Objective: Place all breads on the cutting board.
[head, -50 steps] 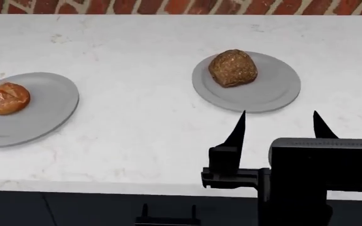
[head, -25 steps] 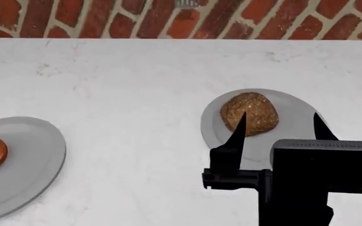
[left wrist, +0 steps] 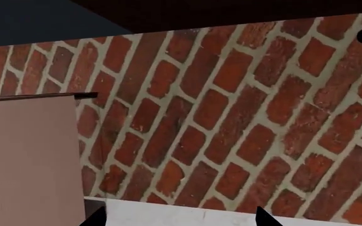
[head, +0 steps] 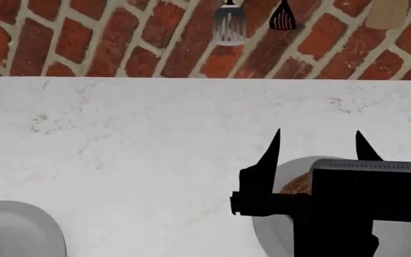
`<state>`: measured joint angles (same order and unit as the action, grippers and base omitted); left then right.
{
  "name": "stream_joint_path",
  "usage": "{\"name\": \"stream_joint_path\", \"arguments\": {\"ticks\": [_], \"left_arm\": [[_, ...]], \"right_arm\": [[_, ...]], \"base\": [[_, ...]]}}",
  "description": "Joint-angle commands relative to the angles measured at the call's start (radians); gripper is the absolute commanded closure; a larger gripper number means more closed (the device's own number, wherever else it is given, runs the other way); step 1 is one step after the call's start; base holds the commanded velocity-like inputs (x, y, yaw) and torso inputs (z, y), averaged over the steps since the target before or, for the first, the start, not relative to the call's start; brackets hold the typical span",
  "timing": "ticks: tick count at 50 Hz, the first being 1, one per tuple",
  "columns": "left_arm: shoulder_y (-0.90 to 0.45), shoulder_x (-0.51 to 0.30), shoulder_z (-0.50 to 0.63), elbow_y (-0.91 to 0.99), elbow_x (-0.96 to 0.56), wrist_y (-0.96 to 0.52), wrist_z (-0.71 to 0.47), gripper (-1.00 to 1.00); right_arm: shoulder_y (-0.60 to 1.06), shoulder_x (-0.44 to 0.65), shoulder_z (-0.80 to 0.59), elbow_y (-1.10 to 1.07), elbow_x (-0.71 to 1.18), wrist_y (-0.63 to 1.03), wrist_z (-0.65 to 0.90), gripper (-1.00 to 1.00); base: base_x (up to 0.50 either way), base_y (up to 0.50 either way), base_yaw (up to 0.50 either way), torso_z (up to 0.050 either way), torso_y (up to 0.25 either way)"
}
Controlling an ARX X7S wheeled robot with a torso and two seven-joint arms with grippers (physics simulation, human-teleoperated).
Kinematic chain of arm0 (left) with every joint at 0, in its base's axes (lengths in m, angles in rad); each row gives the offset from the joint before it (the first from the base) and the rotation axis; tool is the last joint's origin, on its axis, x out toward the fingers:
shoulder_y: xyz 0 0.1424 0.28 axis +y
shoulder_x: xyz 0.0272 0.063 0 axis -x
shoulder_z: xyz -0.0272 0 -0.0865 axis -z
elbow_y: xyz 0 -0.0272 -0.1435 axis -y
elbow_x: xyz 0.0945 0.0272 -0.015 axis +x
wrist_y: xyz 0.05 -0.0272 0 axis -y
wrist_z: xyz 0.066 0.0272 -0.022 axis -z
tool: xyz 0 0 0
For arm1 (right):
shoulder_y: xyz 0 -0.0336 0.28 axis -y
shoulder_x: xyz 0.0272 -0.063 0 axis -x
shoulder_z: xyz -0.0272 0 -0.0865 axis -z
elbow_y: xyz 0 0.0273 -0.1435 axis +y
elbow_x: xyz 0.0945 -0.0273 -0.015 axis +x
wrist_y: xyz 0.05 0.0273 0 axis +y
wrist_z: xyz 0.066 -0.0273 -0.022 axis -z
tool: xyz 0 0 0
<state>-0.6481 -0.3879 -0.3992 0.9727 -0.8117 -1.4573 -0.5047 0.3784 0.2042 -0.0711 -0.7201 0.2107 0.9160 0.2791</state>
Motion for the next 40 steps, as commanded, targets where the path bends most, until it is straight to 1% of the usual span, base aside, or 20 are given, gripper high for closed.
{"name": "stream_joint_path", "arguments": {"ticks": [1, 5, 7, 8, 9, 10, 11, 13, 14, 15, 17, 20, 21, 23, 24, 26, 32, 36, 37, 40], "left_arm": [[-0.017, -0.003, 0.017, -0.012, -0.036, -0.008, -0.023, -1.0], [-0.067, 0.025, -0.04, -0.022, -0.13, -0.102, -0.033, -1.0], [-0.084, 0.009, -0.081, -0.093, -0.348, -0.112, -0.147, -1.0], [-0.112, -0.062, -0.047, -0.121, -0.489, -0.112, -0.278, -1.0], [-0.128, -0.084, -0.086, -0.2, -0.639, -0.083, -0.428, -1.0], [-0.132, -0.147, -0.045, -0.245, -0.789, -0.034, -0.577, -1.0], [-0.132, -0.194, -0.028, -0.269, -0.939, 0.045, -0.658, -1.0], [-0.178, -0.287, 0.059, -0.272, -1.178, 0.1, -0.748, -1.0], [-0.11, -0.279, 0.002, -0.232, -1.222, 0.119, -0.741, -1.0], [-0.122, -0.335, 0.036, -0.238, -1.351, 0.209, -0.782, -1.0], [-0.184, -0.457, 0.124, -0.224, -1.492, 0.317, -0.879, -1.0], [-0.208, -0.544, 0.198, -0.169, -1.589, 0.364, -0.93, -1.0], [-0.156, -0.536, 0.173, -0.147, -1.641, 0.399, -0.928, -1.0], [-0.219, -0.633, 0.206, -0.182, -1.729, 0.436, -0.934, -1.0], [-0.182, -0.645, 0.165, -0.171, -1.739, 0.423, -0.939, -1.0], [-0.278, -0.743, 0.258, -0.198, -1.826, 0.466, -0.942, -1.0], [-0.427, -0.855, 0.43, -0.231, -1.948, 0.49, -0.959, -1.0], [-0.377, -0.897, 0.42, -0.256, -1.984, 0.452, -0.932, -1.0], [-0.433, -0.91, 0.458, -0.265, -1.98, 0.396, -0.936, -1.0], [-0.445, -0.947, 0.452, -0.295, -2.001, 0.381, -0.927, -1.0]], "right_arm": [[0.004, 0.007, -0.001, 0.005, 0.005, -0.003, 0.004, -1.0], [0.012, 0.013, -0.007, -0.022, 0.011, 0.028, 0.006, -1.0], [0.011, 0.018, -0.011, -0.025, 0.008, 0.032, 0.009, -1.0], [0.017, 0.019, -0.003, -0.033, 0.016, 0.049, 0.008, -1.0], [0.027, 0.019, 0.004, -0.042, 0.025, 0.082, 0.007, -1.0], [0.034, 0.03, -0.016, -0.04, 0.015, 0.103, 0.013, -1.0], [0.037, 0.028, -0.015, -0.036, 0.018, 0.107, 0.013, -1.0], [0.036, 0.029, -0.018, -0.033, 0.017, 0.103, 0.014, -1.0], [0.036, 0.028, -0.02, -0.029, 0.016, 0.101, 0.015, -1.0], [0.038, 0.027, -0.021, -0.032, 0.017, 0.104, 0.016, -1.0], [0.043, 0.027, -0.025, -0.039, 0.018, 0.113, 0.019, -1.0], [0.043, 0.026, -0.024, -0.037, 0.018, 0.109, 0.023, -1.0], [0.044, 0.025, -0.023, -0.035, 0.019, 0.11, 0.023, -1.0], [0.048, 0.027, -0.026, -0.049, 0.022, 0.123, 0.024, -1.0], [0.05, 0.027, -0.025, -0.053, 0.024, 0.127, 0.025, -1.0], [0.046, 0.027, -0.023, -0.054, 0.027, 0.118, 0.022, -1.0], [0.043, 0.026, -0.022, -0.028, 0.029, 0.092, 0.019, -1.0], [0.036, 0.026, -0.033, -0.007, 0.025, 0.07, 0.019, -1.0], [0.04, 0.025, -0.037, -0.006, 0.024, 0.072, 0.021, -1.0], [0.047, 0.024, -0.039, -0.008, 0.026, 0.078, 0.023, -1.0]], "base": [[0.0, 0.0, 0.0, 0.0, 0.0], [0.0, 0.0, 0.0, 0.0, 0.0], [0.0, 0.0, 0.0, 0.0, 0.0], [0.0, 0.0, 0.0, 0.0, 0.0], [0.0, 0.0, 0.0, 0.0, 0.0], [0.0, 0.0, 0.0, 0.0, 0.0], [0.0, 0.0, 0.0, 0.0, 0.0], [0.0, 0.0, 0.0, 0.0, 0.0], [0.0, 0.0, 0.0, 0.0, 0.0], [0.0, 0.0, 0.0, 0.0, 0.0], [0.0, 0.0, 0.0, 0.0, 0.0], [0.0, 0.0, 0.0, 0.0, 0.0], [0.0, 0.0, 0.0, 0.0, 0.0], [0.0, 0.0, 0.0, 0.0, 0.0], [0.0, 0.0, 0.0, 0.0, 0.0], [0.0, 0.0, 0.0, 0.0, 0.0], [0.0, 0.0, 0.0, 0.0, 0.0], [0.0, 0.0, 0.0, 0.0, 0.0], [0.0, 0.0, 0.0, 0.0, 0.0], [0.0, 0.0, 0.0, 0.0, 0.0]]}}
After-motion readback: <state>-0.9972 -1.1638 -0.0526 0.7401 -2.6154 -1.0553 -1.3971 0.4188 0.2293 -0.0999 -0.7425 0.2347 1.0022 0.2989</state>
